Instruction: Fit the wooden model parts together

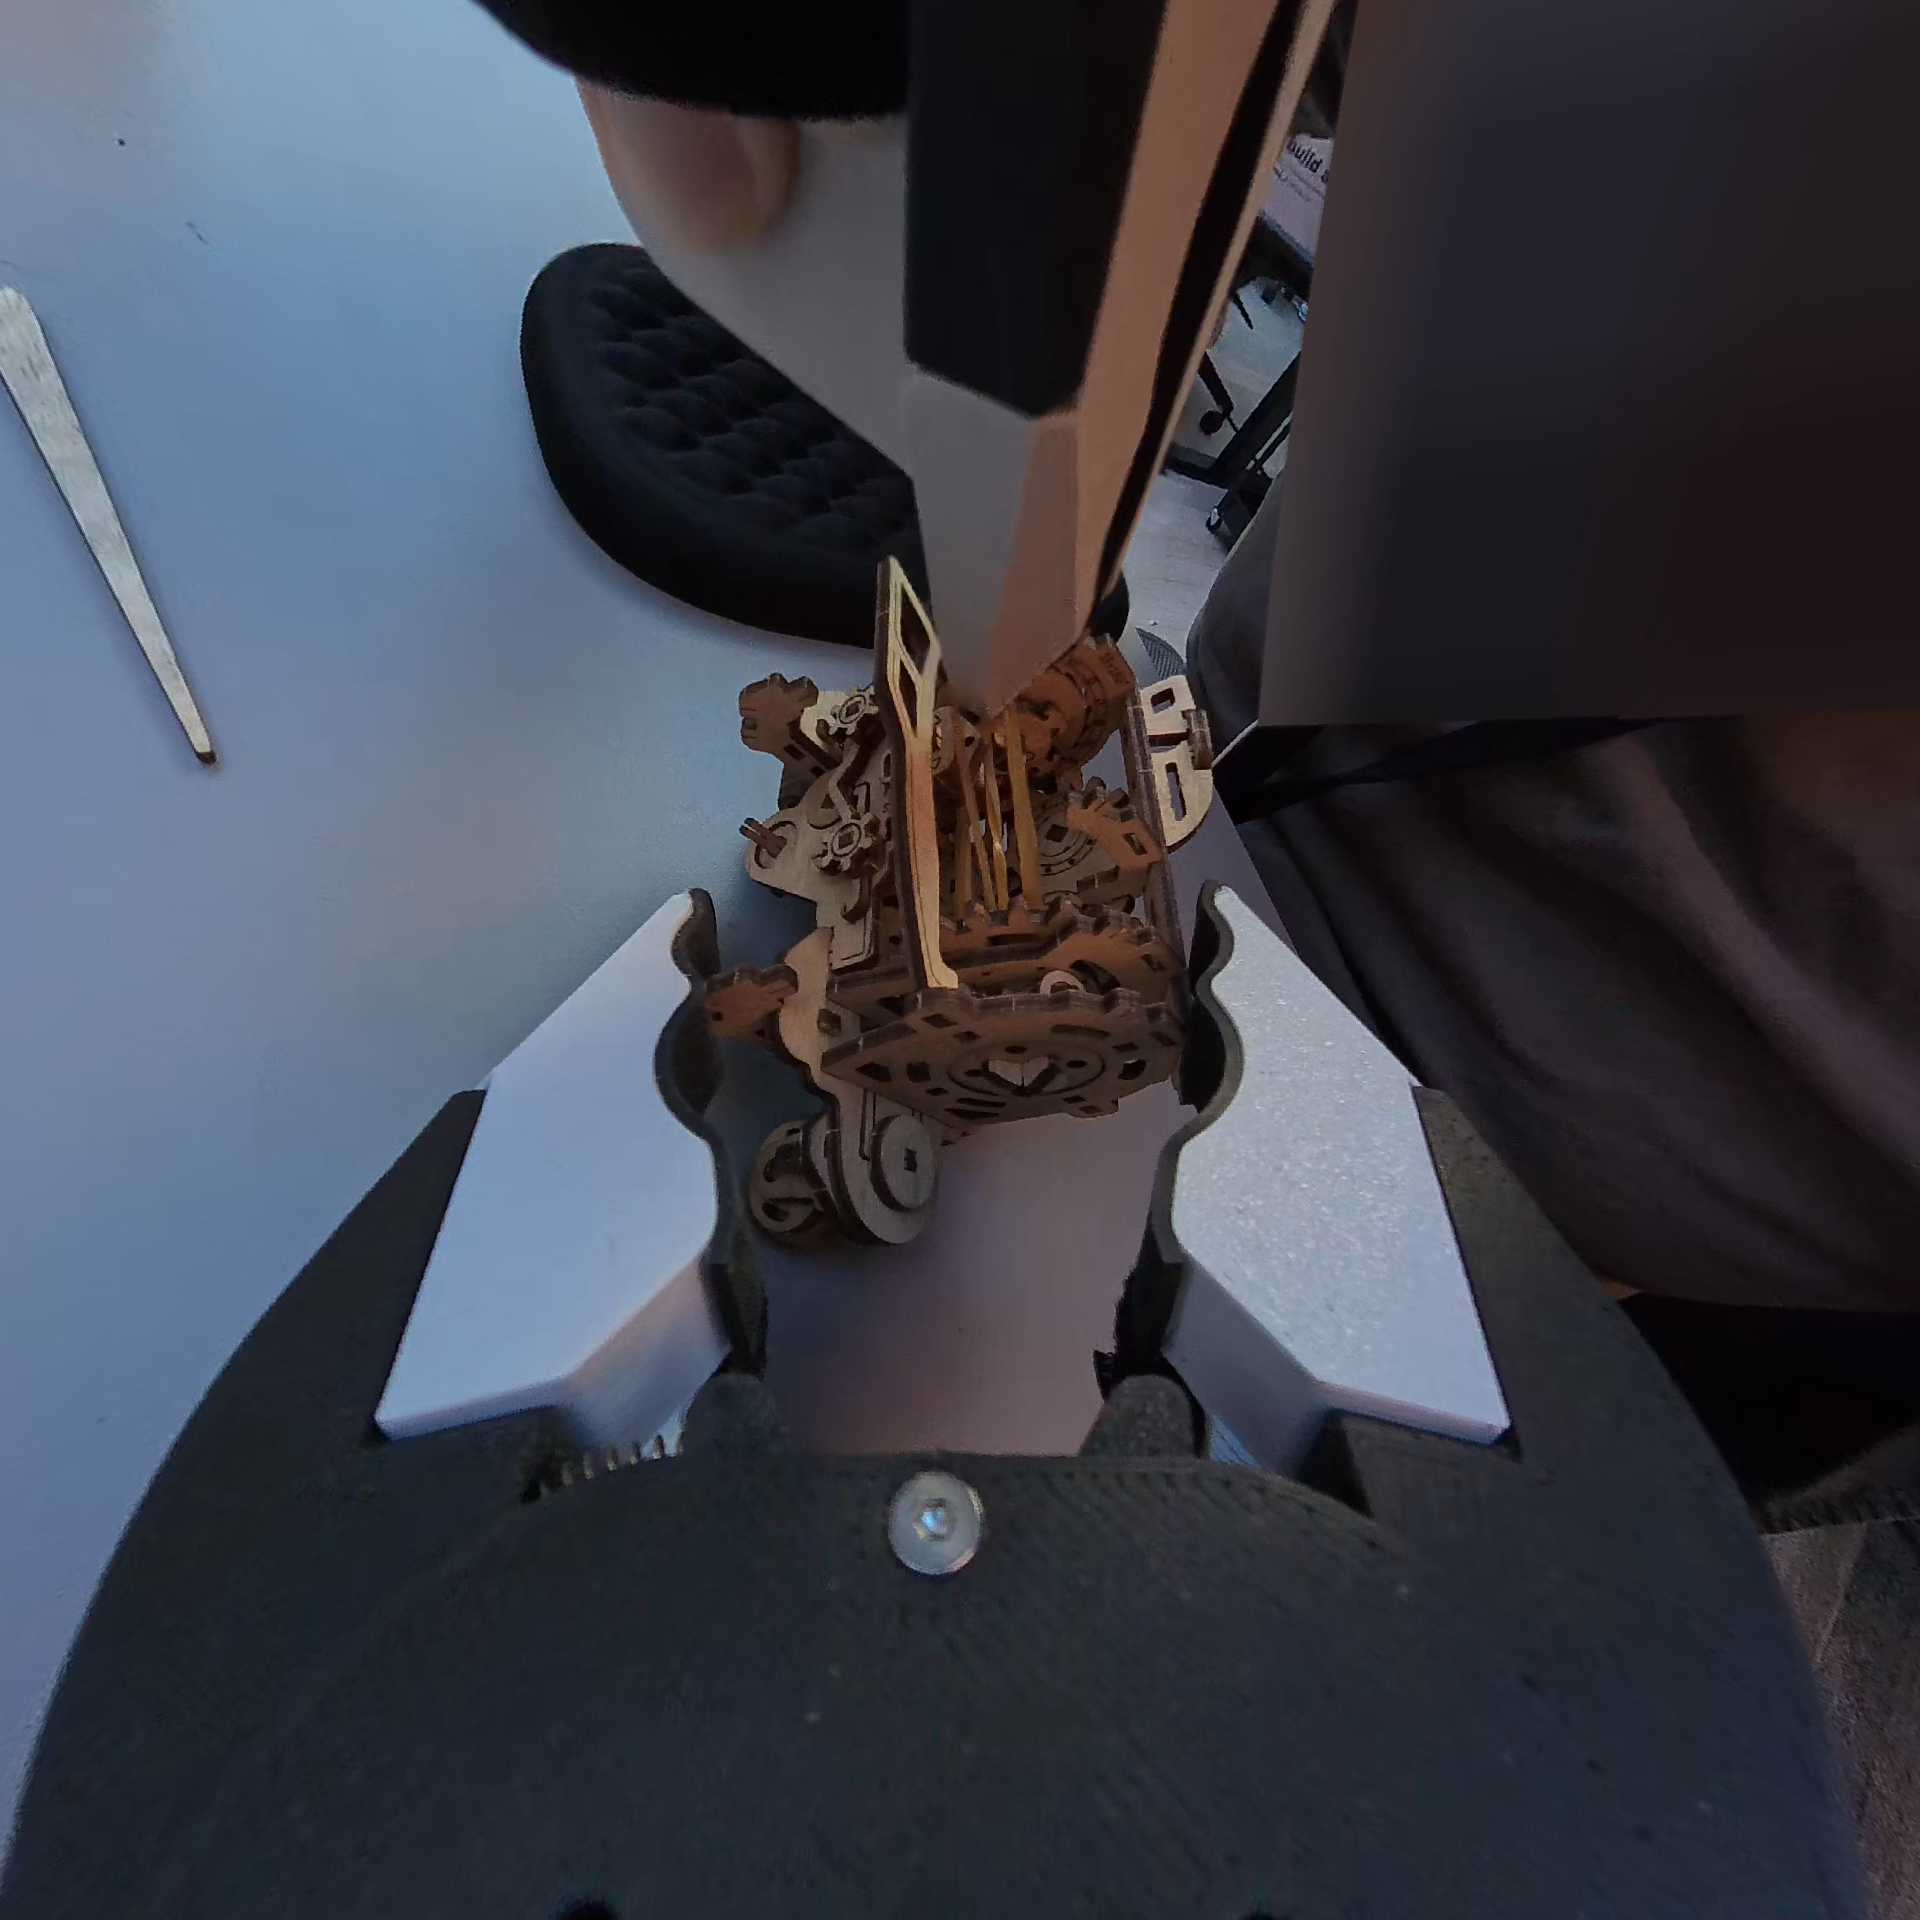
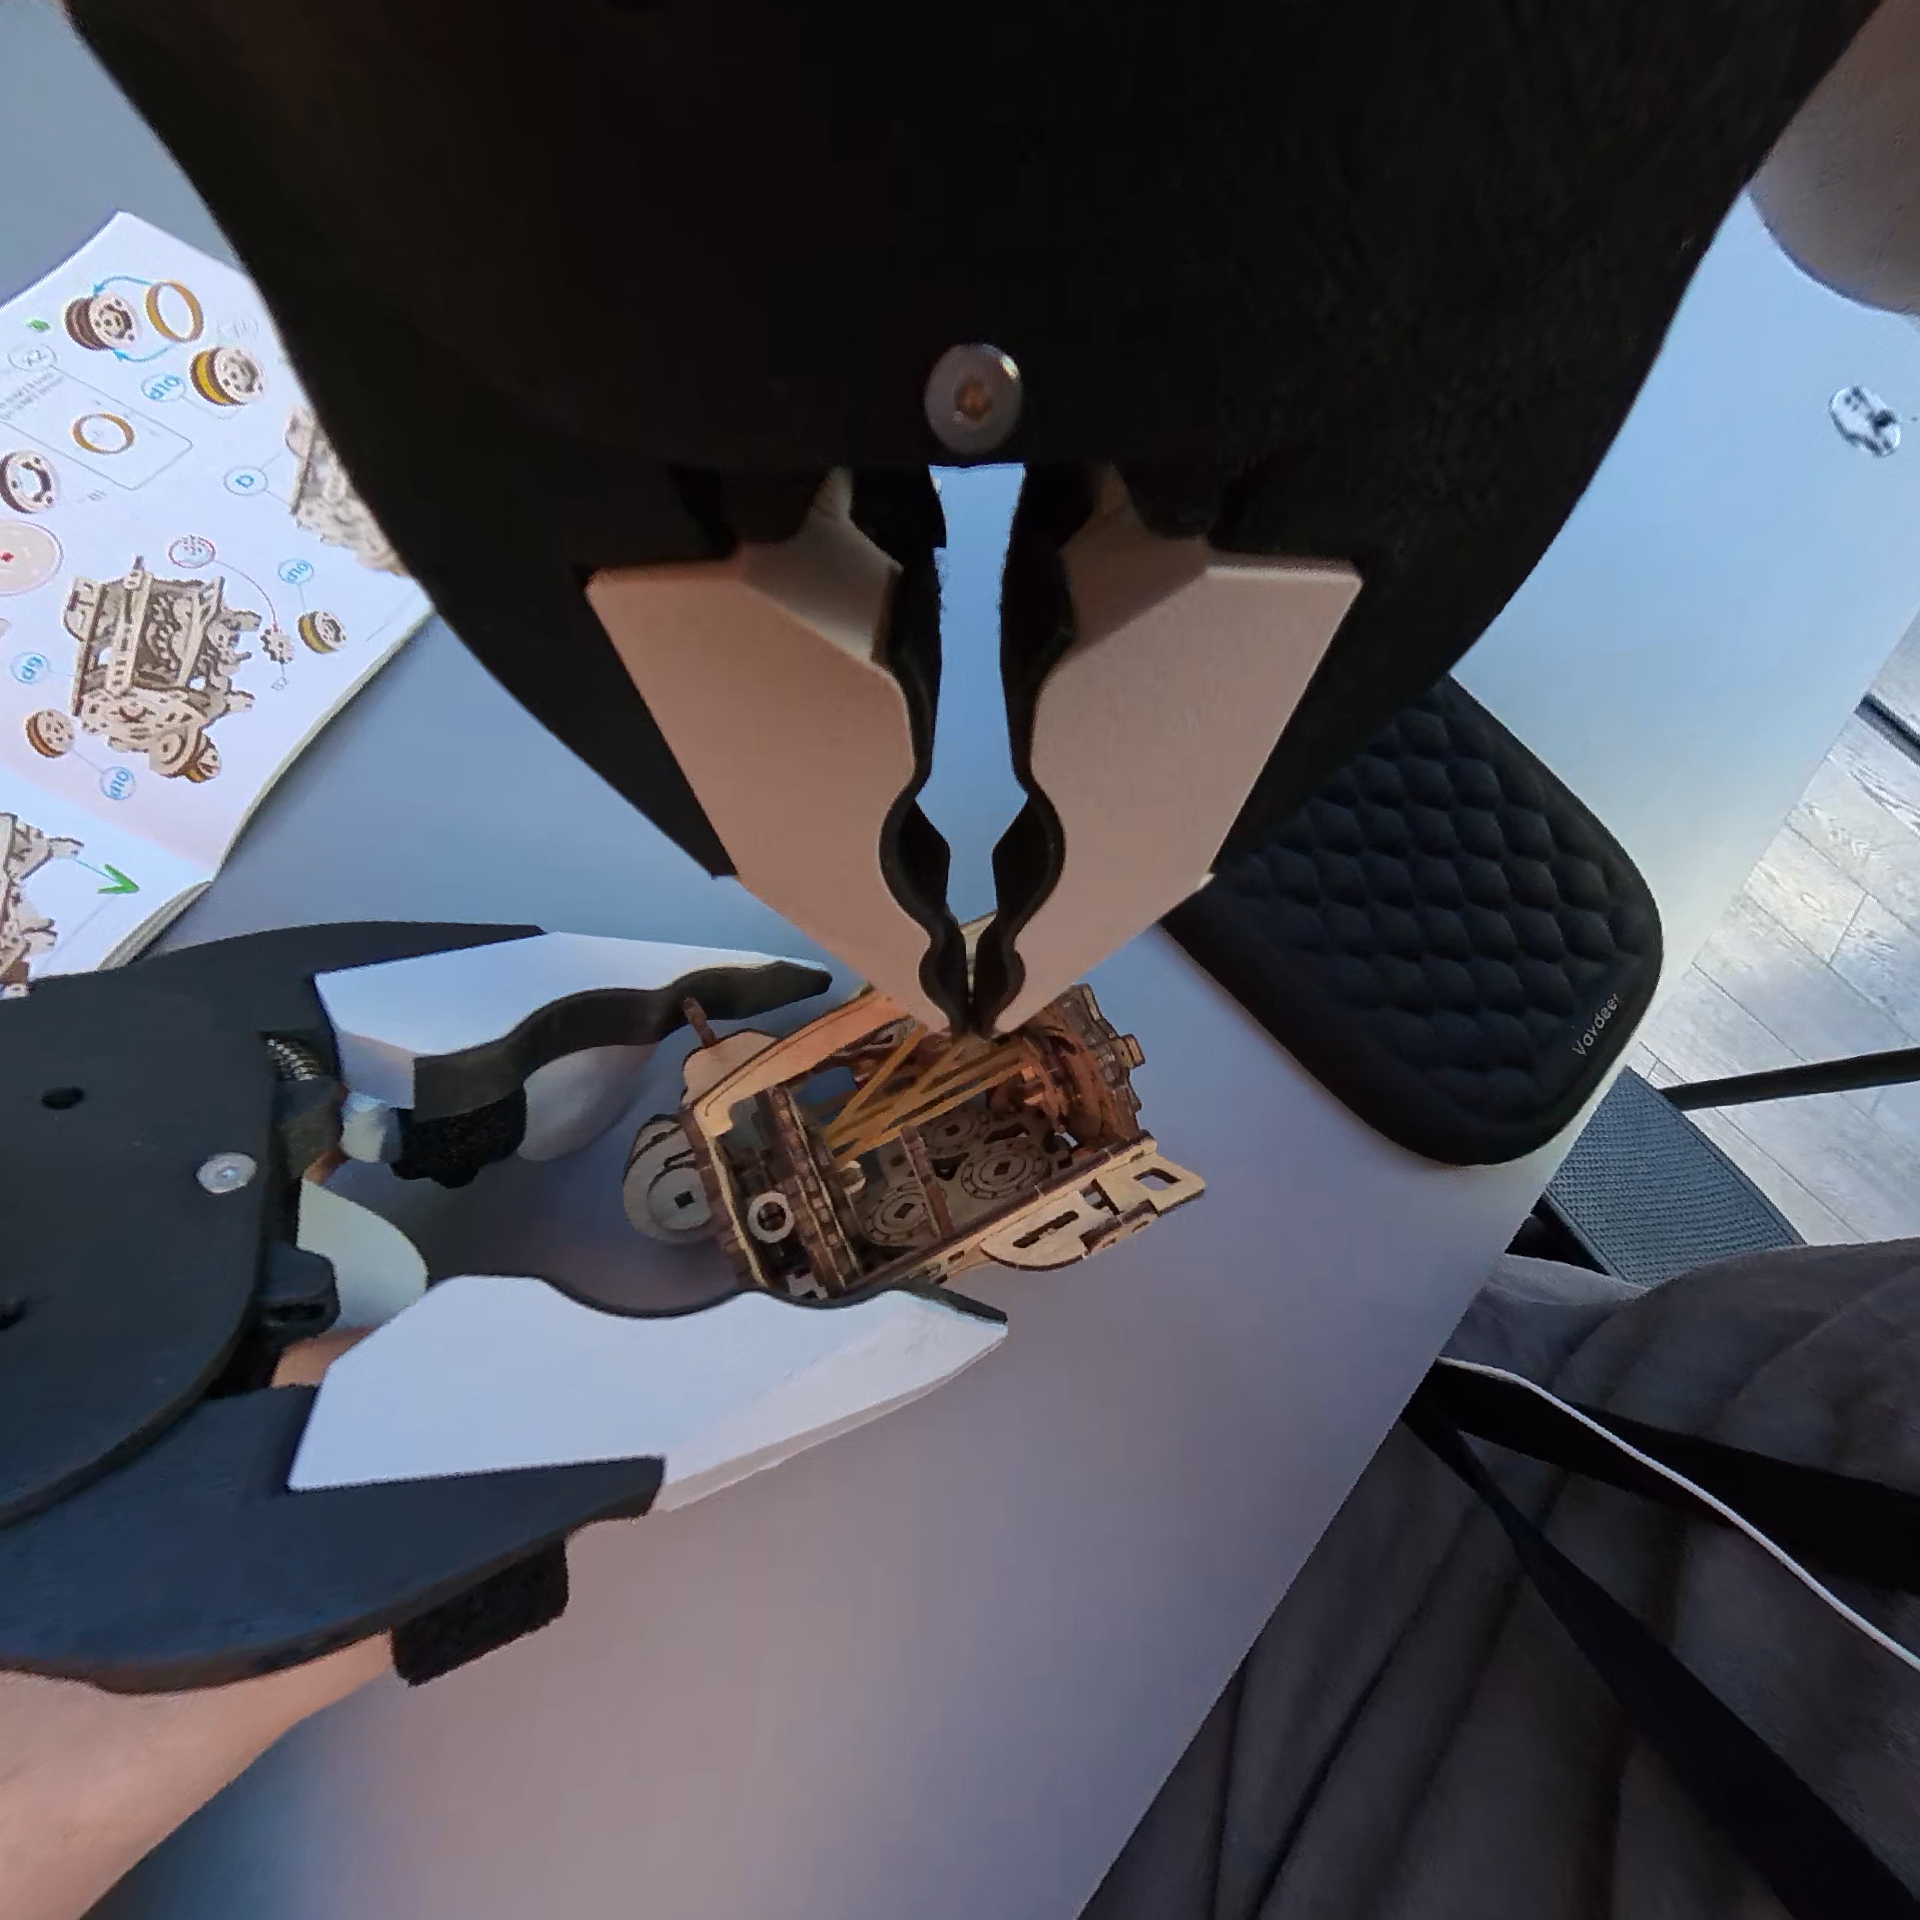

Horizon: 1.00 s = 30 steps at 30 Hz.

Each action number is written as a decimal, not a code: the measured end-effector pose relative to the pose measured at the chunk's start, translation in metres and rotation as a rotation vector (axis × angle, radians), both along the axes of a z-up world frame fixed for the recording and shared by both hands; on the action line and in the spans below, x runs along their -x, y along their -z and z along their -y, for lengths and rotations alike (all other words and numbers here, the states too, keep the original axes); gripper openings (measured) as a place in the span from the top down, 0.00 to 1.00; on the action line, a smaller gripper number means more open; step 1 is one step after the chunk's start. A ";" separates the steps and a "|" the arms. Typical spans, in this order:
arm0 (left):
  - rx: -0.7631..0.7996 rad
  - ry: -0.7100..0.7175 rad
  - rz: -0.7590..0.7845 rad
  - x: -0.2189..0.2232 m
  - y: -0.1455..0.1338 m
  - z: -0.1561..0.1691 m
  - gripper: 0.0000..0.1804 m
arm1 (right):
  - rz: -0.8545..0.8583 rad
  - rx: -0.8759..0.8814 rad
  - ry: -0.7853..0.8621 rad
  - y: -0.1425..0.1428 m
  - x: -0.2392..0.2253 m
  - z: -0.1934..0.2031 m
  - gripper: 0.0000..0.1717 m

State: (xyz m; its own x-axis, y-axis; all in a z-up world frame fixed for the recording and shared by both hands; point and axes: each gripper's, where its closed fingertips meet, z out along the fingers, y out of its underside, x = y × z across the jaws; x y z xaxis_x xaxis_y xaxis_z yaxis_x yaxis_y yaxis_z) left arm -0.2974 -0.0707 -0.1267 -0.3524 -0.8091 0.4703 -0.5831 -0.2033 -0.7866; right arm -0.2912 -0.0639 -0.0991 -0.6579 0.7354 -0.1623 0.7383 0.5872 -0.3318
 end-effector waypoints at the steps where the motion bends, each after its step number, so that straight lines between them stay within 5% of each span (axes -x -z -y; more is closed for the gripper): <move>1: 0.001 0.000 0.000 0.000 0.000 0.000 0.51 | -0.003 0.013 -0.006 0.001 0.000 0.003 1.00; 17: -0.012 -0.029 -0.001 -0.002 0.000 -0.001 0.50 | -0.070 0.042 0.076 -0.001 0.011 0.006 1.00; 30: -0.018 -0.124 -0.001 -0.005 0.000 -0.006 0.50 | -0.232 0.157 0.420 -0.020 0.010 -0.009 0.95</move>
State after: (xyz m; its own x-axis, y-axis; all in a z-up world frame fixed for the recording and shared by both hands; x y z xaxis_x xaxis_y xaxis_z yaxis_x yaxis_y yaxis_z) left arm -0.2922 -0.0649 -0.1269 -0.2484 -0.8550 0.4554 -0.5547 -0.2599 -0.7904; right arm -0.3016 -0.0549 -0.0791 -0.3427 0.9226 -0.1771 0.7965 0.1853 -0.5756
